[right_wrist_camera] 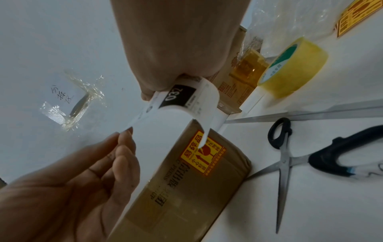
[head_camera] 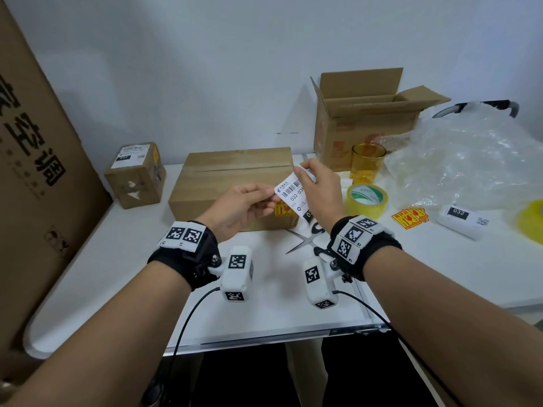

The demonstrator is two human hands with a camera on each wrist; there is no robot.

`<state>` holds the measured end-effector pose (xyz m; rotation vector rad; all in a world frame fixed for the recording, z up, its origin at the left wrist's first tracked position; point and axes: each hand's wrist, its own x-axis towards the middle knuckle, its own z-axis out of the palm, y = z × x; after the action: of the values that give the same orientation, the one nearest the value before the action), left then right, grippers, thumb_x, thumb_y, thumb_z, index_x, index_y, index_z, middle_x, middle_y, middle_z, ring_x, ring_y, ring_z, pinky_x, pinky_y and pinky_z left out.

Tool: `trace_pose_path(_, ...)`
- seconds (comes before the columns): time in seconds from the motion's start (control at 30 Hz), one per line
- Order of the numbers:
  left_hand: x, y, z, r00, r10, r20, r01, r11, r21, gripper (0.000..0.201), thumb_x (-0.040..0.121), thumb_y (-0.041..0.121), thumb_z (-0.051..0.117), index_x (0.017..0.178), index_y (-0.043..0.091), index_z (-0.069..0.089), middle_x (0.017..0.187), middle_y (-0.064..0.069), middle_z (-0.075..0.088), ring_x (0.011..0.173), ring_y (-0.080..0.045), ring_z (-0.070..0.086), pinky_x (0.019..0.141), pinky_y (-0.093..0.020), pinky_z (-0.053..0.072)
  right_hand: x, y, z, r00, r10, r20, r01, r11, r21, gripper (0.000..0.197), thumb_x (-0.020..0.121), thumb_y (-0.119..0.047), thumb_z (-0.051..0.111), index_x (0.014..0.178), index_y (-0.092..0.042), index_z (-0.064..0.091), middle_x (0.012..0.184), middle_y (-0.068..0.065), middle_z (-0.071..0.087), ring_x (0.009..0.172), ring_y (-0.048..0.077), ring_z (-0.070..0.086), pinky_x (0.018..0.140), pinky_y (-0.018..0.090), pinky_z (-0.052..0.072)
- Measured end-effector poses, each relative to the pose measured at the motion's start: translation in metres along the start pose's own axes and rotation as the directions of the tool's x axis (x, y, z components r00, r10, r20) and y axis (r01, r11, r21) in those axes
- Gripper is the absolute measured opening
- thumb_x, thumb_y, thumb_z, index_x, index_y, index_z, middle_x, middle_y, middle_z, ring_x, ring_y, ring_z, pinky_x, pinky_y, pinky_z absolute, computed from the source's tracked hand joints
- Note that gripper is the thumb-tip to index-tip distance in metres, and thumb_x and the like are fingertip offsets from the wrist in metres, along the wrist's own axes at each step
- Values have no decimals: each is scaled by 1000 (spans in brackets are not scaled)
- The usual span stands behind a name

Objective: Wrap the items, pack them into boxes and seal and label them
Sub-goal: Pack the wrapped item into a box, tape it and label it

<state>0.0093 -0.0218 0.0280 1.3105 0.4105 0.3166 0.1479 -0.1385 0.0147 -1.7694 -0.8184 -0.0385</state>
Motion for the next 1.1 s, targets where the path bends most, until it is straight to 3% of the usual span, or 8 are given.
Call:
trace_pose_path(0.27,-4,-2,0,999,-13,-32,15,998,58,16,93,4,61,105,-5,66,85,-10,70,68,-12,64,65,-19,56,-3,-1,0,1000,-12,23,13,1000,-14,20,97,-37,54,93,-19,60,78,4,66,65,21,64,55,40,49)
trace_pose_path(0.37,-4,-3,1,998,2,-61,1,998,59,13,94,3,60,103,-6,65,83,-11,70,66,-12,64,63,-19,57,0,-2,1,998,-23,56,25,999,-36,11,96,-30,56,102,-22,61,82,-5,61,80,19,63,69,43,53)
trace_pose_path(0.47,-2,-5,3,994,27,-105,-20,998,65,10,94,4,60,99,-3,66,82,-11,69,65,-12,64,64,-19,57,4,-4,-1,988,-155,14,153,950,-273,24,90,-22,63,113,-25,59,105,-8,56,104,14,50,90,37,41)
trace_pose_path(0.6,1,-10,9,985,51,-165,-49,999,14,10,94,7,62,99,0,65,82,-10,71,70,-12,66,69,-21,58,1,-13,-2,985,-133,106,143,985,-98,7,88,-16,65,93,-20,66,92,-6,62,78,11,59,75,32,52)
trace_pose_path(0.73,4,-13,16,980,73,-185,-84,995,-52,11,95,8,62,101,0,64,85,-10,71,71,-12,66,74,-21,58,-7,-17,-1,979,-68,191,78,996,-44,8,89,-17,65,89,-14,73,85,-4,70,50,11,59,57,19,49)
trace_pose_path(0.83,4,-13,19,980,84,-182,-96,993,-62,17,94,10,62,106,-2,64,87,-10,72,72,-12,67,75,-21,58,-8,-20,-3,983,-26,180,31,999,-26,12,89,-18,66,90,-11,75,81,0,72,60,7,62,60,13,47)
trace_pose_path(0.93,2,-12,21,980,88,-176,-102,992,-69,19,95,10,62,108,-3,65,89,-9,73,73,-12,67,77,-21,58,-9,-23,-6,985,14,171,-18,1000,18,12,88,-18,68,90,-11,77,84,1,73,78,9,66,72,20,53)
trace_pose_path(1.1,-1,-11,24,981,104,-165,-116,991,-64,11,95,11,62,100,2,67,87,-7,73,73,-12,67,76,-20,57,-11,-24,-6,986,22,162,-26,999,21,10,87,-18,69,90,-12,77,83,0,74,83,12,68,80,31,56)
